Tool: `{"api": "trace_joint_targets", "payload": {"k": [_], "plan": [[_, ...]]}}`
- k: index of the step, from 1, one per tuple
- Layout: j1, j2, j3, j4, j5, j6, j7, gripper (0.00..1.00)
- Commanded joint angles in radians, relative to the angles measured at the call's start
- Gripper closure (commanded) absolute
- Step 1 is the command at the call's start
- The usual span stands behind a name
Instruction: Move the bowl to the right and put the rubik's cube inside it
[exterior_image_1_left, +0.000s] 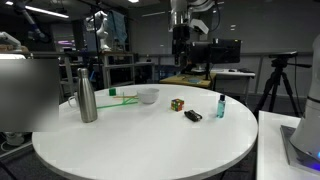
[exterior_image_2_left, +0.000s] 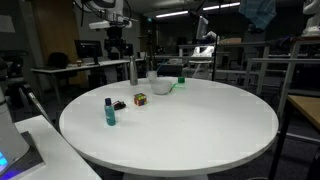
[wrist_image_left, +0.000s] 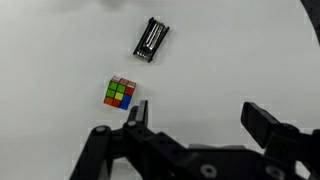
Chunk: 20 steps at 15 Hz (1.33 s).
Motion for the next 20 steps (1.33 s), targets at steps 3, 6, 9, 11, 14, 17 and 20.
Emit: {"api": "trace_joint_targets", "payload": {"k": [3,6,9,11,14,17,20], "plan": [[-0.016,0.179,0.020,0.214,-0.092,-0.010,0.048,0.00],[-0.005,0.213,0.030,0.278,-0.153,0.035,0.069,0.00],[-0.001,0.238,0.038,0.327,-0.192,0.042,0.070,0.00],[-0.008,0.210,0.041,0.282,-0.161,0.040,0.052,0.00],[-0.008,0.212,0.042,0.277,-0.161,0.040,0.052,0.00],[-0.008,0.212,0.042,0.277,-0.161,0.040,0.052,0.00],[-0.017,0.224,0.040,0.282,-0.123,0.070,0.026,0.00]]}}
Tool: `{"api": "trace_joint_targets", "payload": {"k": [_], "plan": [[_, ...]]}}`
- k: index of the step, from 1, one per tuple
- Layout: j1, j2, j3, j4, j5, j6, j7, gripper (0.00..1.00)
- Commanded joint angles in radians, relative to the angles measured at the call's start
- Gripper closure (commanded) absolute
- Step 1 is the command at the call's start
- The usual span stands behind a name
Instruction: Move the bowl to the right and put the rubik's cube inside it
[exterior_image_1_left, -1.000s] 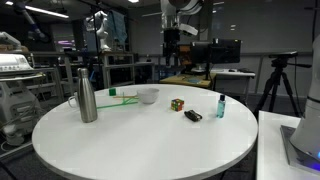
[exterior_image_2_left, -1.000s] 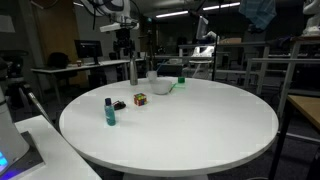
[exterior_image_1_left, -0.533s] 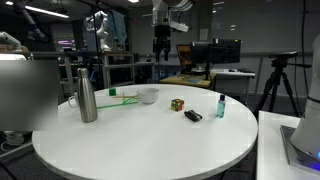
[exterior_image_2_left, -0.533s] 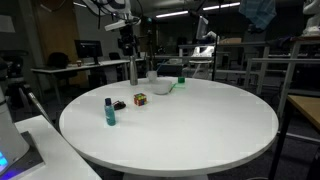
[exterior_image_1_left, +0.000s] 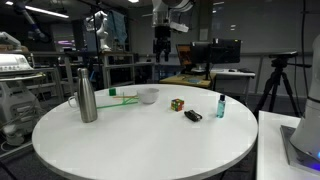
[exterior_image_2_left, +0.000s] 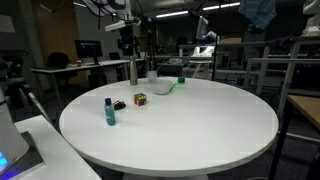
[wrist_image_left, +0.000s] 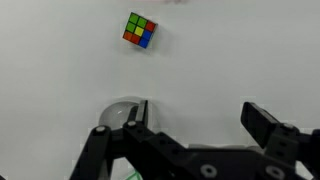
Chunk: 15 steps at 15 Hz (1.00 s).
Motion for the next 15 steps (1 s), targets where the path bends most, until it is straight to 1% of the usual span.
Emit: {"api": "trace_joint_targets", "payload": {"k": [1,5,10,12,15], "plan": [[-0.017,0.019,0.008,0.017,0.043,0.035,-0.030,0.00],[-0.017,0.059,0.014,0.059,0.082,0.067,-0.075,0.00],[-0.023,0.141,0.020,0.136,0.138,0.044,-0.145,0.00],[-0.027,0.182,0.018,0.170,0.135,0.028,-0.161,0.00],[-0.030,0.249,0.009,0.215,0.098,0.021,-0.150,0.00]]}}
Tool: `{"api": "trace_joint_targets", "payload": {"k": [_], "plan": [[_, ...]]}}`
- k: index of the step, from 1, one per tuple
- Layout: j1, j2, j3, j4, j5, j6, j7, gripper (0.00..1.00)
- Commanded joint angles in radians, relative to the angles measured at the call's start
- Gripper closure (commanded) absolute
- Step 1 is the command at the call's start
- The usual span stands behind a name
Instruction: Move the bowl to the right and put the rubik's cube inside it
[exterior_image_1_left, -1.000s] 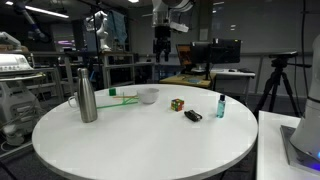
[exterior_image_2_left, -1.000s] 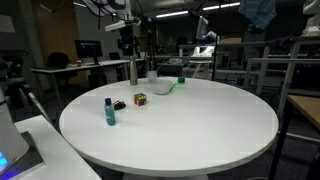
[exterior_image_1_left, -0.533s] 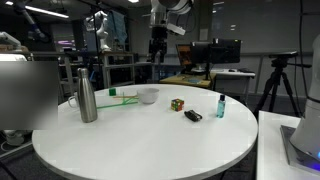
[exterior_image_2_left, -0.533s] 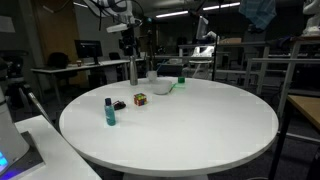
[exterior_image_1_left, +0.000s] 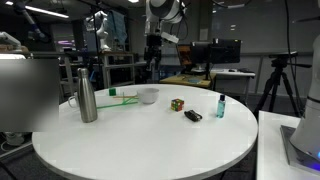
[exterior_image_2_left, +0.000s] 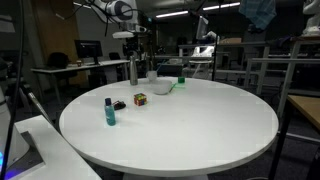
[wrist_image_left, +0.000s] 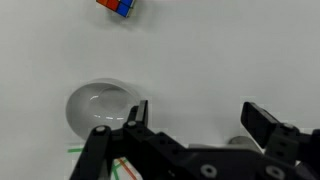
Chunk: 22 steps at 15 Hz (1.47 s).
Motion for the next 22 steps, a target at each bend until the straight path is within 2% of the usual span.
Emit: {"api": "trace_joint_targets", "payload": {"k": [1,7,20,21,22], "plan": [[-0.020,0.100,0.000,0.103,-0.031,-0.036,-0.013,0.00],[-0.031,0.210,-0.014,0.193,-0.061,-0.062,-0.002,0.00],[-0.069,0.378,0.016,0.432,0.026,-0.231,-0.026,0.00],[-0.068,0.387,0.014,0.443,0.024,-0.244,-0.021,0.00],[-0.052,0.348,0.005,0.370,0.003,-0.186,0.002,0.00]]}}
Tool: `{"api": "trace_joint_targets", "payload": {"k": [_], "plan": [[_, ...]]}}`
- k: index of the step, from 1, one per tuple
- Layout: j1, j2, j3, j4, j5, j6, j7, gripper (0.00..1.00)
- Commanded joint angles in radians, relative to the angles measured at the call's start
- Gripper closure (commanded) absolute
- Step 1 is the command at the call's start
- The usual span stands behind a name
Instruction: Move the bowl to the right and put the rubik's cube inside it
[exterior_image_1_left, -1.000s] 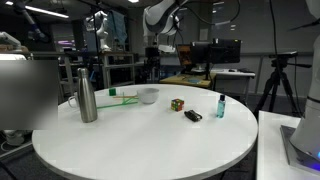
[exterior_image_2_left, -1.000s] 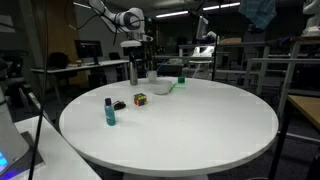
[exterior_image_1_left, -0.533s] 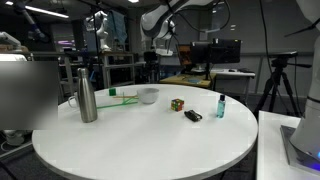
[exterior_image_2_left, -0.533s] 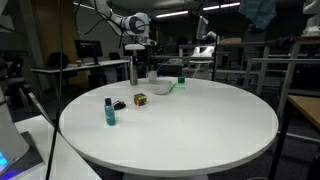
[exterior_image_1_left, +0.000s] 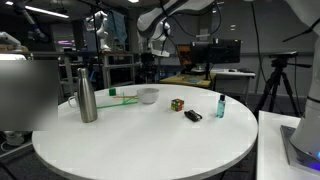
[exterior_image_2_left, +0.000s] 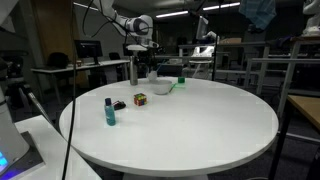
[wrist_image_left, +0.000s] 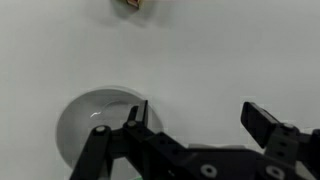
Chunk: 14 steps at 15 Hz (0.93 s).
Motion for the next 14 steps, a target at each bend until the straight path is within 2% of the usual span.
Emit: {"api": "trace_joint_targets", "payload": {"k": [1,6,10,14], "plan": [[-0.005,0.007,0.006,0.007,-0.004,-0.003,0.003,0.00],[-0.004,0.009,0.006,0.004,-0.005,-0.002,0.003,0.00],[0.010,-0.021,0.013,-0.033,-0.021,0.109,-0.011,0.00],[0.010,-0.017,0.027,-0.028,-0.016,0.152,-0.017,0.00]]}}
